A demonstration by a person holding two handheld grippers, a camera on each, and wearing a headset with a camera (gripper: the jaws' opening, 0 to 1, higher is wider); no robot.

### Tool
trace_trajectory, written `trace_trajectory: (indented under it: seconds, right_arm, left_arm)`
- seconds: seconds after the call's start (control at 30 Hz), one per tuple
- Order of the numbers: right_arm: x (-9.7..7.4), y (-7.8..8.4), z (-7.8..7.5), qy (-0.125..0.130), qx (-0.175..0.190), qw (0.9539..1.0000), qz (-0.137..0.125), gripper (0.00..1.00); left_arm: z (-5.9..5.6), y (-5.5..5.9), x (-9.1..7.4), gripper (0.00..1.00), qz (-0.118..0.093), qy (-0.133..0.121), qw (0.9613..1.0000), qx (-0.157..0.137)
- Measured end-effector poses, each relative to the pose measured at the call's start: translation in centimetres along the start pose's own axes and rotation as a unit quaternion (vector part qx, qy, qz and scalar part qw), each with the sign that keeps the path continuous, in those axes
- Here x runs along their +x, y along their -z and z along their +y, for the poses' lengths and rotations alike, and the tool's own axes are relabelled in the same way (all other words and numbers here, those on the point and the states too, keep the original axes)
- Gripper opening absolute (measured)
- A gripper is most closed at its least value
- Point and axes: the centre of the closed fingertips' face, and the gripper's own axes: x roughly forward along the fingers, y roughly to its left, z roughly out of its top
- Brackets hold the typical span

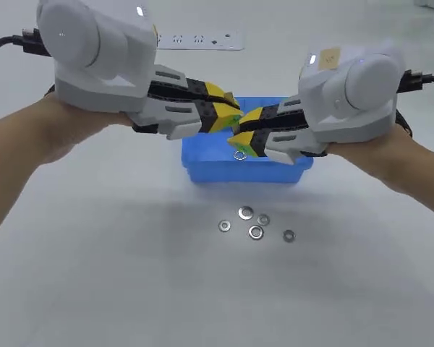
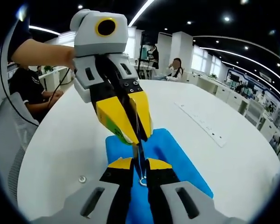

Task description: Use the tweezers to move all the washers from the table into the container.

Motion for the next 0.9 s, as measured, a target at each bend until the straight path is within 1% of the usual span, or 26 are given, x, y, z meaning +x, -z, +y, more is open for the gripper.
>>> trace_trajectory:
  seconds: [0.1,0.17,0.2,0.33,0.37,0.4,0.43,0.47,0.53,0.57,0.77,0.9]
  right_arm:
    - [-0.3,-0.4,0.2,-0.001,0.001,1.0000,-0.004,0.11]
    - [-0.6,-0.8,0.5,-0.001,-0.006,1.0000,-0.004,0.11]
    - [-0.7,-1.0,0.7,-0.001,-0.008,1.0000,-0.004,0.11]
    - [-1.3,-1.8,2.1,-0.009,-0.026,0.9996,-0.005,0.11]
    - [-1.5,-2.1,2.5,-0.010,-0.040,0.9992,-0.001,0.11]
    - [-1.6,-2.3,2.8,-0.010,-0.045,0.9989,-0.001,0.11]
    - [-1.7,-2.6,3.3,-0.011,-0.048,0.9988,-0.003,0.11]
    - [-1.8,-2.7,3.5,-0.012,-0.049,0.9987,-0.003,0.12]
    - [-2.0,-3.1,4.3,-0.015,-0.053,0.9985,-0.004,0.12]
    - [-2.1,-3.2,4.6,-0.016,-0.054,0.9984,-0.006,0.12]
    - [-2.8,-3.8,7.0,-0.024,-0.060,0.9979,-0.009,0.12]
    - [-3.0,-3.5,8.8,-0.034,-0.063,0.9974,-0.003,0.12]
  left_arm:
    - [-0.5,-0.7,-0.3,0.07,-0.004,0.001,1.0000,0.005]
    - [-0.8,-1.0,-0.5,0.07,-0.007,0.003,0.9999,0.008]
    - [-1.2,-1.3,-0.8,0.07,-0.008,0.005,0.9999,0.011]
    - [-2.5,-1.7,-1.9,0.07,-0.004,0.014,0.9996,0.026]
    - [-2.8,-1.8,-2.2,0.07,-0.004,0.016,0.9995,0.025]
    - [-3.2,-1.9,-2.5,0.07,-0.004,0.017,0.9995,0.028]
    - [-2.8,-1.6,-2.7,0.07,-0.005,0.016,0.9993,0.035]
    - [-3.0,-1.7,-2.9,0.07,-0.005,0.016,0.9993,0.033]
    - [-3.7,-1.8,-3.6,0.07,-0.004,0.012,0.9994,0.033]
    - [-4.3,-2.0,-3.9,0.07,-0.005,0.011,0.9994,0.032]
    - [-6.4,-2.4,-4.9,0.07,-0.005,0.005,0.9995,0.032]
    - [-7.8,-2.0,-5.4,0.07,-0.002,0.003,0.9996,0.026]
